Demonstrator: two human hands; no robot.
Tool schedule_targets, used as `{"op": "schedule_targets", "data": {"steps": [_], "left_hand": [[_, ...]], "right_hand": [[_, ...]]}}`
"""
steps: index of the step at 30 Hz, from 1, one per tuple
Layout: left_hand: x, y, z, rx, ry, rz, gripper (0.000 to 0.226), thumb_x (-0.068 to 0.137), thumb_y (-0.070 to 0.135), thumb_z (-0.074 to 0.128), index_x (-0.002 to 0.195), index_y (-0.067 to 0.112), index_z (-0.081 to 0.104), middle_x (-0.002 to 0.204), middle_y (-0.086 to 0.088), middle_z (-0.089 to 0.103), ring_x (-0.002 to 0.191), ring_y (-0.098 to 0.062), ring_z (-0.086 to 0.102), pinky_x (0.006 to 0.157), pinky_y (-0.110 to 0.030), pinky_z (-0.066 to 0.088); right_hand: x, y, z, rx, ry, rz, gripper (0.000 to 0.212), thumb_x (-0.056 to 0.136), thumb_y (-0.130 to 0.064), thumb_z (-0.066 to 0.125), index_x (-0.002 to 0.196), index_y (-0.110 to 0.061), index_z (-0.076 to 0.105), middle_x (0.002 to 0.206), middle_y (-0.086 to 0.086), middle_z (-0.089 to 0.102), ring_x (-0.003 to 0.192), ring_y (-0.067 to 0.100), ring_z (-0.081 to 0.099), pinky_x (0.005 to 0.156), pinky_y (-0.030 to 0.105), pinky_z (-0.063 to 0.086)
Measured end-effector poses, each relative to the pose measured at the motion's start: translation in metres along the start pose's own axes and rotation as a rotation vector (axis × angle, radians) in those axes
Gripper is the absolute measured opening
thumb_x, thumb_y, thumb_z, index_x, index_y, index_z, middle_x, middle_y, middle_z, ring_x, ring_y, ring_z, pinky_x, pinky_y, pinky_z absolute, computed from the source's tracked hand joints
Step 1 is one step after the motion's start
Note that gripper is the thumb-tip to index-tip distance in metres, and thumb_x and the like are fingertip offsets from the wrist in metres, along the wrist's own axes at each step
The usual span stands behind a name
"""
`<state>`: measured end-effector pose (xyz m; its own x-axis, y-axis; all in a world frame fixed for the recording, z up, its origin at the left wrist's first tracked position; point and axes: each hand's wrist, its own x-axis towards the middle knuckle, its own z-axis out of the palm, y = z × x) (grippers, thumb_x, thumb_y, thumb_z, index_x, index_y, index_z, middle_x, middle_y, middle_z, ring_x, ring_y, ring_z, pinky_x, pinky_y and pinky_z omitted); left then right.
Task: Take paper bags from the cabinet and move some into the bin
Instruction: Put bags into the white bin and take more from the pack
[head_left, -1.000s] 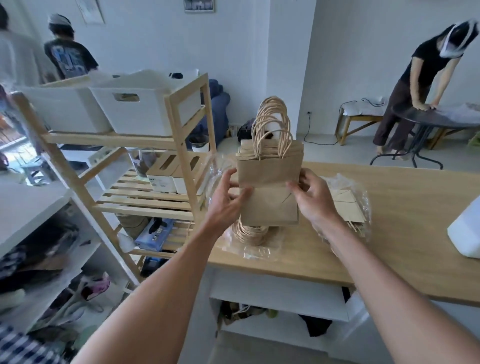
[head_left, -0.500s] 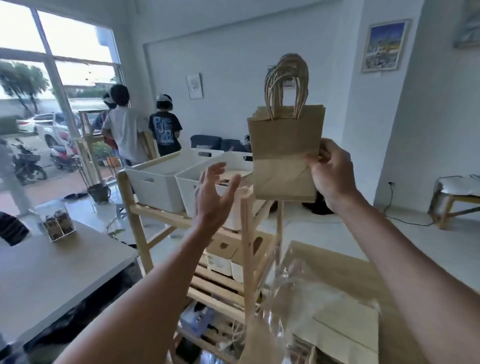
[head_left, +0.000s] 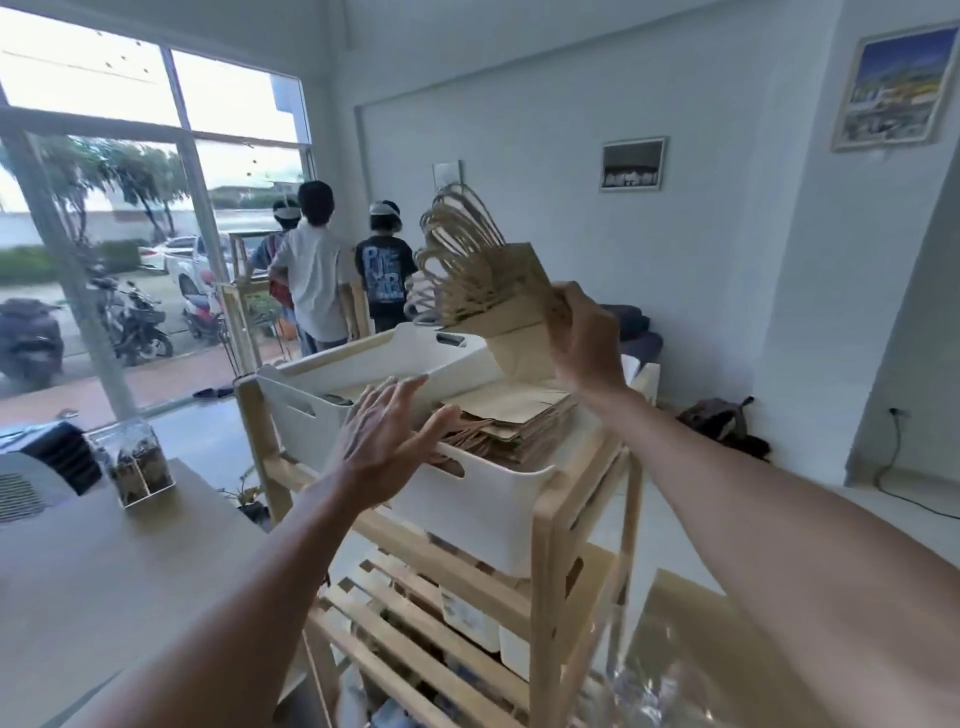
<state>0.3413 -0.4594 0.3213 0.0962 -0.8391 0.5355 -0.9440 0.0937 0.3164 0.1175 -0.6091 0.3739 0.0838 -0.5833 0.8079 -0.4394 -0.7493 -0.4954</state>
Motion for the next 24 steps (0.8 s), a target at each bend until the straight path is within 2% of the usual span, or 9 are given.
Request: {"op": "schedule_targets", "data": {"steps": [6,9,13,15,17,19,20,22,24], "left_hand": [[-0.001,0.001,0.001,-0.054,0.001,-0.021,0.115,0.083,0.093,0.03,0.162,0.01,0.028,0.169,-0.017,0.028,0.155,-0.031,0.029,0.126,-0.048,0.023],[-0.001,0.002,0.0,-0.084,-0.053,-0.089,0.136,0.066,0.106,0.025,0.166,0.014,0.021,0.174,-0.012,0.013,0.159,-0.03,0.018,0.128,-0.051,0.018],[0.0,0.002,-0.001,-0.103,-0.074,-0.09,0.143,0.059,0.11,0.025,0.167,0.017,0.013,0.174,-0.009,0.013,0.159,-0.028,0.017,0.128,-0.053,0.018],[-0.001,0.005,-0.004,-0.096,-0.08,-0.089,0.144,0.058,0.11,0.025,0.167,0.017,0.012,0.174,-0.008,0.015,0.159,-0.028,0.017,0.128,-0.052,0.018],[-0.002,0.006,-0.004,-0.081,-0.078,-0.084,0.144,0.057,0.11,0.023,0.167,0.017,0.014,0.174,-0.008,0.016,0.159,-0.028,0.018,0.128,-0.051,0.018],[-0.001,0.005,-0.005,-0.072,-0.072,-0.079,0.144,0.058,0.11,0.021,0.166,0.017,0.015,0.174,-0.008,0.018,0.159,-0.028,0.02,0.128,-0.051,0.019],[-0.001,0.005,-0.005,-0.063,-0.071,-0.075,0.143,0.058,0.11,0.021,0.166,0.016,0.016,0.173,-0.008,0.019,0.159,-0.028,0.02,0.128,-0.051,0.019],[0.0,0.003,-0.004,-0.05,-0.075,-0.074,0.143,0.059,0.11,0.022,0.166,0.016,0.016,0.173,-0.009,0.019,0.158,-0.028,0.021,0.128,-0.051,0.02],[0.0,0.002,-0.005,-0.044,-0.084,-0.071,0.143,0.059,0.11,0.021,0.167,0.015,0.016,0.173,-0.009,0.02,0.158,-0.028,0.021,0.128,-0.051,0.02]], "right_hand": [[0.005,0.032,0.011,-0.172,-0.489,0.006,0.019,0.096,-0.007,0.059,0.111,-0.019,0.061,0.096,0.007,0.073,0.086,0.023,0.068,0.074,0.035,0.051],[0.001,0.034,0.014,-0.463,-0.794,0.078,0.044,0.085,0.008,0.058,0.102,-0.032,0.052,0.101,0.006,0.063,0.087,0.025,0.062,0.077,0.041,0.055],[0.0,0.023,0.011,-0.55,-0.894,0.163,0.05,0.082,0.009,0.057,0.108,-0.034,0.052,0.121,0.003,0.061,0.103,0.026,0.06,0.084,0.045,0.057],[0.009,0.017,0.008,-0.401,-0.779,0.318,0.047,0.086,0.009,0.053,0.12,-0.022,0.062,0.126,0.003,0.059,0.116,0.029,0.061,0.084,0.036,0.053],[0.022,0.021,0.01,-0.181,-0.576,0.632,0.035,0.093,-0.002,0.049,0.125,-0.006,0.063,0.132,0.012,0.063,0.119,0.039,0.064,0.081,0.038,0.055],[0.028,0.026,0.012,0.05,-0.602,1.006,0.03,0.097,-0.02,0.044,0.119,-0.005,0.06,0.137,0.027,0.058,0.111,0.054,0.063,0.076,0.061,0.061],[0.028,0.026,0.012,0.153,-0.667,1.161,0.034,0.099,-0.029,0.042,0.12,-0.007,0.057,0.143,0.03,0.053,0.107,0.06,0.06,0.064,0.071,0.058],[0.025,0.034,0.02,0.326,-0.775,1.333,0.066,0.098,-0.055,0.045,0.141,-0.005,0.047,0.148,0.033,0.047,0.104,0.065,0.053,0.049,0.075,0.05],[0.02,0.04,0.035,0.474,-0.785,1.442,0.109,0.079,-0.086,0.047,0.157,-0.013,0.03,0.152,0.034,0.042,0.12,0.071,0.047,0.062,0.084,0.045]]}}
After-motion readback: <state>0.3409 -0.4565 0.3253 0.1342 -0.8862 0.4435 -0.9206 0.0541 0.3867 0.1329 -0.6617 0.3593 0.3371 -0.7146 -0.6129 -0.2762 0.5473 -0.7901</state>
